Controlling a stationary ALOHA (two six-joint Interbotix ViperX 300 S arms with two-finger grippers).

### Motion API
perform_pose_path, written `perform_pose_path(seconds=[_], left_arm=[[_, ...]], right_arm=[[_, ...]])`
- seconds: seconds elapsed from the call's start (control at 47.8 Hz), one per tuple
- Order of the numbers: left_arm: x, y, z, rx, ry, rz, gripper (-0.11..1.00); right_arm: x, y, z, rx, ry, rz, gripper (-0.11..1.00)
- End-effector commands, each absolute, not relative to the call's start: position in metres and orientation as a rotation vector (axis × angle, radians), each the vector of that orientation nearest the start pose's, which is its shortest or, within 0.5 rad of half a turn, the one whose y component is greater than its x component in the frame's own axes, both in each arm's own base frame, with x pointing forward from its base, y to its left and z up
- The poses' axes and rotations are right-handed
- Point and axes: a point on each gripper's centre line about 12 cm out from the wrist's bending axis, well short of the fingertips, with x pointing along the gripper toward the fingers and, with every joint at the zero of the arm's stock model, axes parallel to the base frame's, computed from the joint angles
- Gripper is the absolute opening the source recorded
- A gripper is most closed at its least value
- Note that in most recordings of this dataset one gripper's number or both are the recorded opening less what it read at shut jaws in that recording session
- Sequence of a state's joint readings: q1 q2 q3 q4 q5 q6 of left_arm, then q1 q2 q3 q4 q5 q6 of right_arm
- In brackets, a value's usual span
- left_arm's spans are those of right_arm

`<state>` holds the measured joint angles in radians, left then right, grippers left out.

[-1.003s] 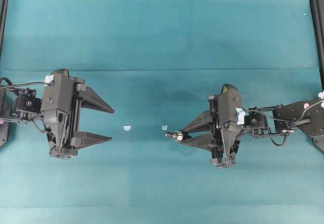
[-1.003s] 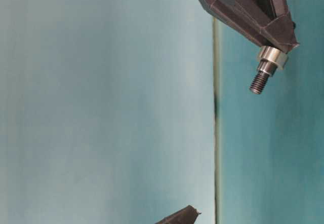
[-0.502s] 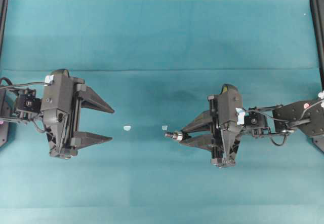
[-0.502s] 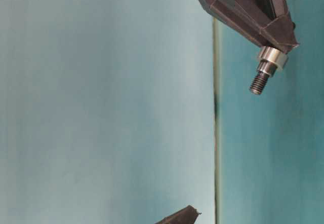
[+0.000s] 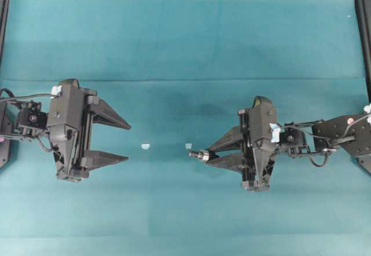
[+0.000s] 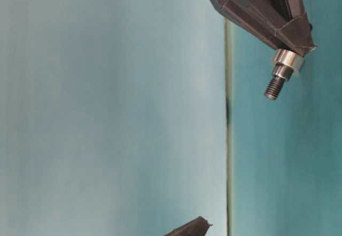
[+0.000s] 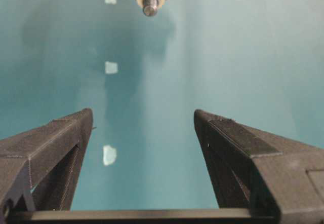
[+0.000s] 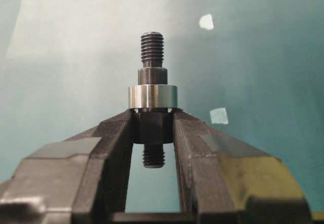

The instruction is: Insert the washer onto the shaft with both hands.

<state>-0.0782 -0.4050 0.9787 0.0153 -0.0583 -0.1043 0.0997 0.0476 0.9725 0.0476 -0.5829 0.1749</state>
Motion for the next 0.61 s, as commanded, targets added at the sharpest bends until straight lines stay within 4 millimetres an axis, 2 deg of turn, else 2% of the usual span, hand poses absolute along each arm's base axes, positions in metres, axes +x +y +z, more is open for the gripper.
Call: perform_pose_path(seconds=[0.0,0.585], left_arm=[[0.2923,-0.0235,0.2108,-0.070,0.501,-0.056,0.87],[0.2921,-0.0234,0.2097,-0.070,0.509,-0.055,0.87]], right_arm=[[0.3414,0.0307,0.1250,0.196,0.415,0.023,0.00],[0.3409,0.0312,0.1246,0.196,0.417,0.025,0.00]])
